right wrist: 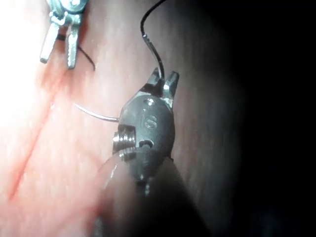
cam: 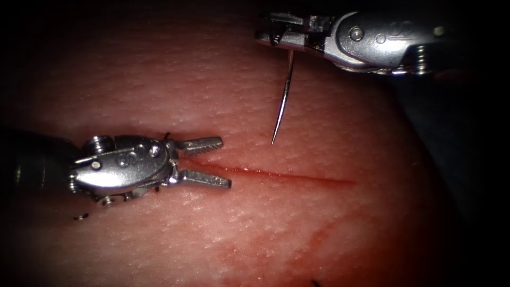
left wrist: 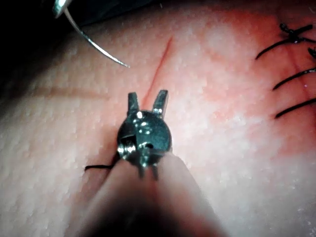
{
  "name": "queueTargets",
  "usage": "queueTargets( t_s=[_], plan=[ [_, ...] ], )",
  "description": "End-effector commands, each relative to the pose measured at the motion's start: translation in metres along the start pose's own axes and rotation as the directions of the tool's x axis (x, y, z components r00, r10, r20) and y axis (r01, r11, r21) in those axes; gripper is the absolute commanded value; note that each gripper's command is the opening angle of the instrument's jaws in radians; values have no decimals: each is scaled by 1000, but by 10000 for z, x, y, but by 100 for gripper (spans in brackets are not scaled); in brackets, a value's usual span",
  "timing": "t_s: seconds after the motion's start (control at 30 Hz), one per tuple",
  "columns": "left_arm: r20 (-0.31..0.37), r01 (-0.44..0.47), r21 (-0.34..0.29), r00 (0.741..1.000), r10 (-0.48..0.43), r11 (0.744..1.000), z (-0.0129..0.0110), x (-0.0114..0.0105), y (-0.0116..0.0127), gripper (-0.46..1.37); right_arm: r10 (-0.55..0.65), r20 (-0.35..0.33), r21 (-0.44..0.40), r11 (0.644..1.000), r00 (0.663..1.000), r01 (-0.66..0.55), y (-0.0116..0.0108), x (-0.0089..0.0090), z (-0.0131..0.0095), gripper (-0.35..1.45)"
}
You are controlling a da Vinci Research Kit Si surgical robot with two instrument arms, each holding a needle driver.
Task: Wound Closure
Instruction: Insert the needle through the skin above the wound with the right driver
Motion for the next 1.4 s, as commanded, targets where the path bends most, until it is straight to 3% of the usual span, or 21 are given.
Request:
queueTargets(
  t_s=[0.03, 0.17, 0.63, 1.4],
  plan=[
    [16, -11, 16, 1000, 10, 1000, 1, -1, 0, 9, -13, -7, -4, 1000, 1000, 13, 1, 0, 2, -35],
    [69, -59, 71, 996, 54, 996, 12, -6, -2, 3, -57, -31, 11, 998, 998, 58, -3, 0, 10, -35],
    [148, -97, 103, 986, 81, 990, 26, -39, -5, 11, -167, -65, 17, 986, 984, 168, -9, 9, 18, -35],
    [251, -81, 81, 966, 59, 993, 20, -76, 10, 15, -241, -88, 14, 970, 967, 243, -18, 12, 34, -35]
  ],
)
